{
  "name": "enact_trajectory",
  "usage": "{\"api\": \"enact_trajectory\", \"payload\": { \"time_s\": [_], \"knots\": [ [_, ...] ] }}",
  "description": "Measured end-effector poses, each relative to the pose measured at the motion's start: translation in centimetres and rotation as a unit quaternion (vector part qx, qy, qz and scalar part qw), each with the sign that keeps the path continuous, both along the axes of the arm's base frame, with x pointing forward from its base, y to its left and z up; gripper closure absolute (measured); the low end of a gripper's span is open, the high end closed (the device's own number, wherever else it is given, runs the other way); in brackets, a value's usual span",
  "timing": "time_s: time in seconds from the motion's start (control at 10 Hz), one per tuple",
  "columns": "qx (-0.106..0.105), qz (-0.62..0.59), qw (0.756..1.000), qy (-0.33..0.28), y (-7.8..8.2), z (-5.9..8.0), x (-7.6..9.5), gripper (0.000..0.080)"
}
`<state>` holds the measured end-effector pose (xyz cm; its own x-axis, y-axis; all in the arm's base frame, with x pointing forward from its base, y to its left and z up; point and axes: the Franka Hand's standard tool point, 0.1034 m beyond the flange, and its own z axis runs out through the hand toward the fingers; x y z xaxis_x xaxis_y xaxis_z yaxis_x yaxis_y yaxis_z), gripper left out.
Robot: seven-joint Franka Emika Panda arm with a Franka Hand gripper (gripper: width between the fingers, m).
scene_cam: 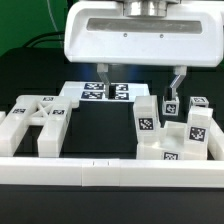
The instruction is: Assemble chair
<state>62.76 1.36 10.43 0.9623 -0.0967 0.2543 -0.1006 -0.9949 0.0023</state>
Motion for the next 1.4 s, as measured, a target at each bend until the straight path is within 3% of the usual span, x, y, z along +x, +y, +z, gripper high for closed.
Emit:
{"api": "enact_trajectory", "payload": {
  "time_s": [0.2,0.3,0.5,0.6,1.2,1.4],
  "knots": [
    [0.007,-0.002,0.998,0.055,0.0,-1.0,-0.9,0.0151],
    [0.017,-0.007,0.994,0.11,0.0,-1.0,-1.2,0.0151],
    [0.057,-0.082,0.983,0.156,0.2,-1.3,-1.3,0.0151],
    [0.056,-0.072,0.975,0.201,0.0,-1.3,-2.0,0.0151],
    [0.054,-0.081,0.979,0.177,0.6,-1.2,-0.6,0.0151],
    [0.055,-0.08,0.979,0.177,1.5,-1.2,-0.6,0.0409]
  ]
}}
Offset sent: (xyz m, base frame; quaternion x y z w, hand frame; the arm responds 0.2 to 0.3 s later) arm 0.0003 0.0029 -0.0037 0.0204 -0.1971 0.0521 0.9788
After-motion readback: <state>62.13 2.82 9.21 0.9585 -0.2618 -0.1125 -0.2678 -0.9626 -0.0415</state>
